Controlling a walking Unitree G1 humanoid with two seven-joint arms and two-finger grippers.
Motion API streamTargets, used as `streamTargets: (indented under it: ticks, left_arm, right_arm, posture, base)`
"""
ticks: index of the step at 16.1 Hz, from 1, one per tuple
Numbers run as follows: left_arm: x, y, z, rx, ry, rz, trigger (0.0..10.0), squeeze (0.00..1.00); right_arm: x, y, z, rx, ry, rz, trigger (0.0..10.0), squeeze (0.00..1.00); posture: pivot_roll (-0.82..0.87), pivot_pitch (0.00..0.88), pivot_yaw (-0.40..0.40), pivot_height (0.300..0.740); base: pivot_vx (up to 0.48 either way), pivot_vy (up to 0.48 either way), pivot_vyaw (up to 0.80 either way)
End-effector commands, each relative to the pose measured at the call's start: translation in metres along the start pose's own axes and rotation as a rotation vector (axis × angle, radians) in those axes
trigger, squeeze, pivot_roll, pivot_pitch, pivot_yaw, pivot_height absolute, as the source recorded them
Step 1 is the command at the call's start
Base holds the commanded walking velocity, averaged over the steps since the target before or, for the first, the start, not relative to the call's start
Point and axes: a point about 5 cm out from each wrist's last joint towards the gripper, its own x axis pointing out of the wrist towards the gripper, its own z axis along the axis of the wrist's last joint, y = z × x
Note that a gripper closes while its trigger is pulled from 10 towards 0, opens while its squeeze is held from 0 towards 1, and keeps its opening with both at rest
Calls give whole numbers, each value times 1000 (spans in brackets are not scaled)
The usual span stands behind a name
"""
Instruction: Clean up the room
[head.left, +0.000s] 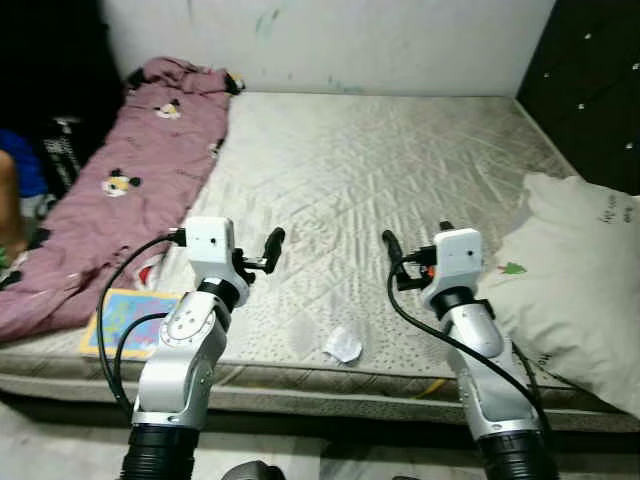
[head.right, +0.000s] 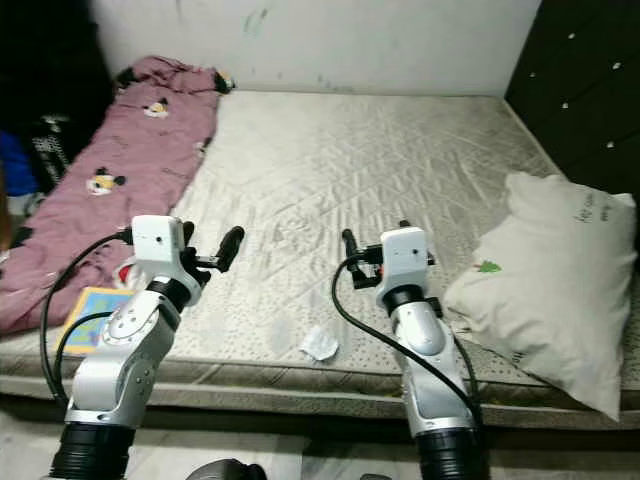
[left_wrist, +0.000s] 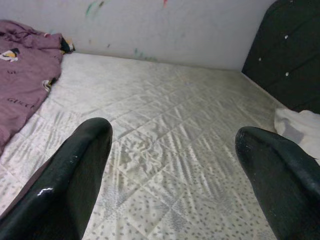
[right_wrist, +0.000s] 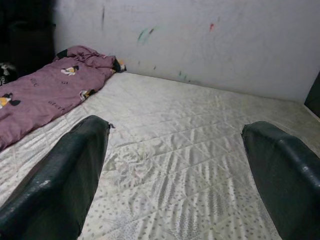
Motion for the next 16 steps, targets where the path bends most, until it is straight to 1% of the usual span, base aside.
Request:
streamTargets:
  ticks: [1, 2, 5, 8, 9, 12, 13, 16]
  left_arm:
    - [2, 3, 1, -14, 2, -8, 10000, 0]
    - [1, 8, 1, 26, 6, 18, 10000, 0]
    - [1, 10, 0, 30, -4, 40, 10000, 0]
    - [1, 7, -2, 14, 2, 33, 10000, 0]
    - [1, 6, -2, -2, -2, 22, 10000, 0]
    - [1, 7, -2, 8, -11, 29, 10000, 0]
    - [0, 8, -1, -5, -21, 39, 10000, 0]
    - [0, 8, 1, -5, -41, 27, 10000, 0]
  right_arm:
    - [1, -2, 3, 1, -9, -8, 10000, 0]
    - [1, -2, 3, -1, -9, -7, 10000, 0]
    - [1, -2, 2, -7, -5, -3, 10000, 0]
    - [1, -2, 1, -11, -5, 0, 10000, 0]
    - [1, -2, 1, -12, -5, 1, 10000, 0]
    - [1, -2, 1, -13, -4, 3, 10000, 0]
    - [1, -2, 1, -13, -4, 3, 10000, 0]
    - [1, -3, 1, -14, -4, 3, 10000, 0]
  posture:
    - [-27, 0, 29, 740]
    - [-27, 0, 29, 740]
    - [-27, 0, 27, 740]
    - [-26, 0, 26, 740]
    - [-27, 0, 24, 740]
    - [-27, 0, 23, 740]
    - [-27, 0, 23, 740]
    - [-29, 0, 22, 740]
  base:
    - [0, 0, 0]
    - [0, 0, 0]
    - [0, 0, 0]
    - [0, 0, 0]
    - [0, 480, 0]
    - [0, 480, 0]
    - [0, 420, 0]
    - [0, 0, 0]
